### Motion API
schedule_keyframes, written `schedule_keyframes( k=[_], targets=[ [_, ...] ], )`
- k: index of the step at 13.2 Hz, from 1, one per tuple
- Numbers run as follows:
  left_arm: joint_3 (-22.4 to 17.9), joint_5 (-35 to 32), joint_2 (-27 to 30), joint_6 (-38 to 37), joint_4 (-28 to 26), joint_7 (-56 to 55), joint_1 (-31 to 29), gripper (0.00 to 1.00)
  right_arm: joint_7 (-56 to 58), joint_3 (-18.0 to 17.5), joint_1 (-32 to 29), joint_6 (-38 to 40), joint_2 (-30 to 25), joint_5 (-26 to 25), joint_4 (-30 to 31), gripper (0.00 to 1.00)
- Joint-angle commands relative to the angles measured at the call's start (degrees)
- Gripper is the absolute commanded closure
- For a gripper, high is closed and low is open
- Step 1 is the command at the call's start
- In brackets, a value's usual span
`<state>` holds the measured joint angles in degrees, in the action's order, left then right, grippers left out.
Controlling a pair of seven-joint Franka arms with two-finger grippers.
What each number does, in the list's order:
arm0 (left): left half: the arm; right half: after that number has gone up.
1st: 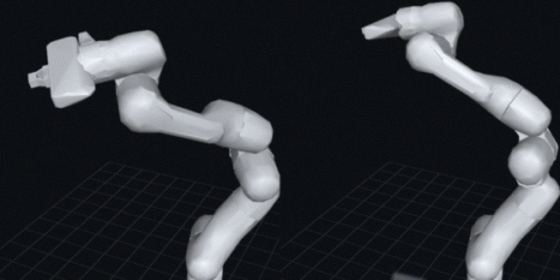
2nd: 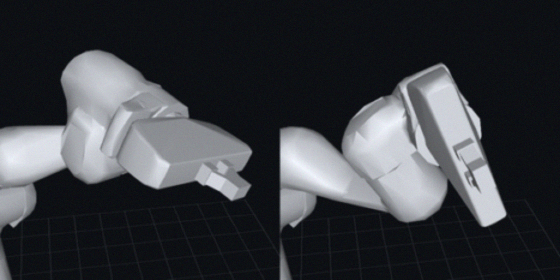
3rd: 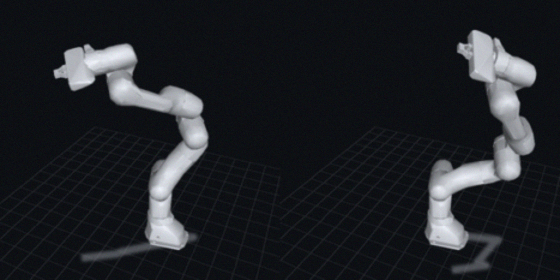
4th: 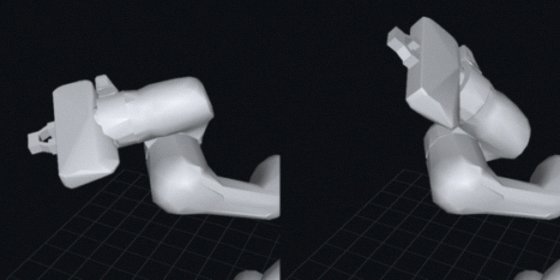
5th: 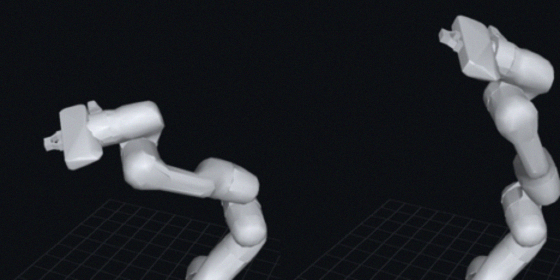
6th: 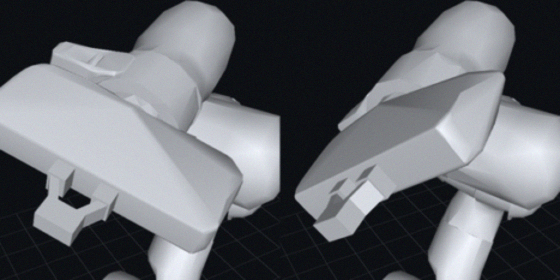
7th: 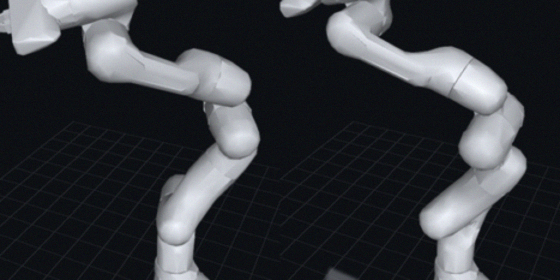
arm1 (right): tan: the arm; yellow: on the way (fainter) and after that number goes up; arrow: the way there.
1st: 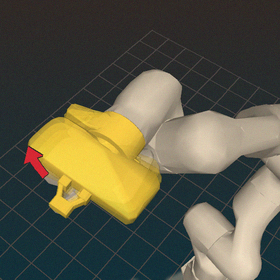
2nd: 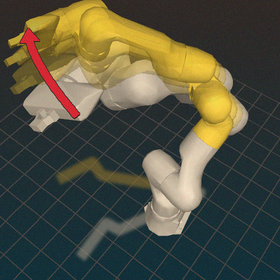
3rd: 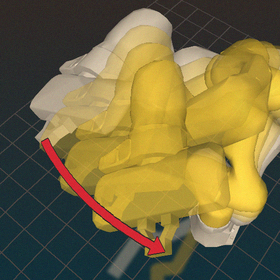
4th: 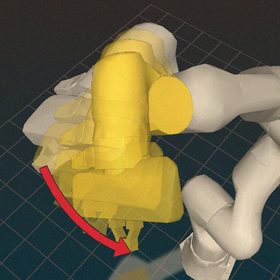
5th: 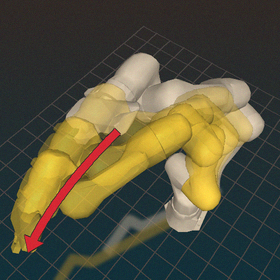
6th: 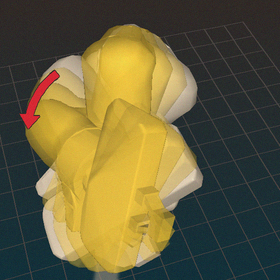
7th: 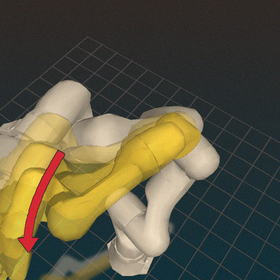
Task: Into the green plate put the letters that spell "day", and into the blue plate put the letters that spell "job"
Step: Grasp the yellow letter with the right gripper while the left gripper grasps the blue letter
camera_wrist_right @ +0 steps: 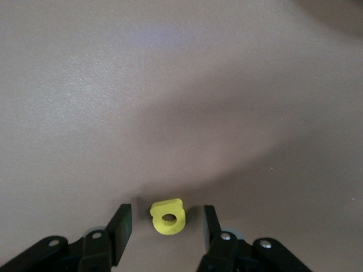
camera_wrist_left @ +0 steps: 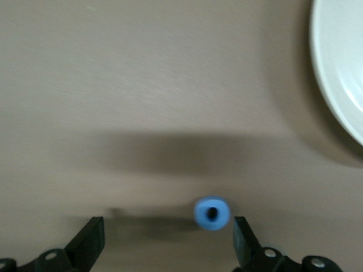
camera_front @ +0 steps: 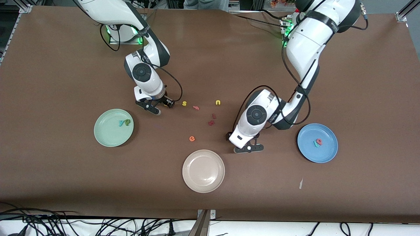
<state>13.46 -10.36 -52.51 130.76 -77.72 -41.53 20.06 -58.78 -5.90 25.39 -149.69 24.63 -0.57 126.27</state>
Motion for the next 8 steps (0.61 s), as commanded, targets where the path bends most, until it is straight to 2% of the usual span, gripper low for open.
schedule_keyframes(
  k=[1, 4, 7, 8],
  targets=[
    [-0.7, -0.5, -2.1, -0.6, 3.8, 0.8, 1.1, 0.01, -1.0, 0.1, 0.6, -2.8, 0.2, -0.4, 1.6, 0.41],
    [-0.9, -0.6, -3.1, -0.6, 4.5, 0.7, 1.8, 0.06, -1.0, 0.1, 1.6, -3.2, 0.9, -0.3, 1.6, 0.5],
    [-1.2, -0.6, -3.5, -1.1, 4.8, 0.0, 2.8, 0.18, -0.9, 0.1, 1.6, -3.2, 0.9, -0.8, 1.5, 0.74],
    [-1.2, -0.6, -3.5, -1.2, 4.8, -0.5, 3.1, 0.26, -0.6, 0.1, 1.6, -3.2, 0.9, -0.8, 1.5, 0.79]
  ],
)
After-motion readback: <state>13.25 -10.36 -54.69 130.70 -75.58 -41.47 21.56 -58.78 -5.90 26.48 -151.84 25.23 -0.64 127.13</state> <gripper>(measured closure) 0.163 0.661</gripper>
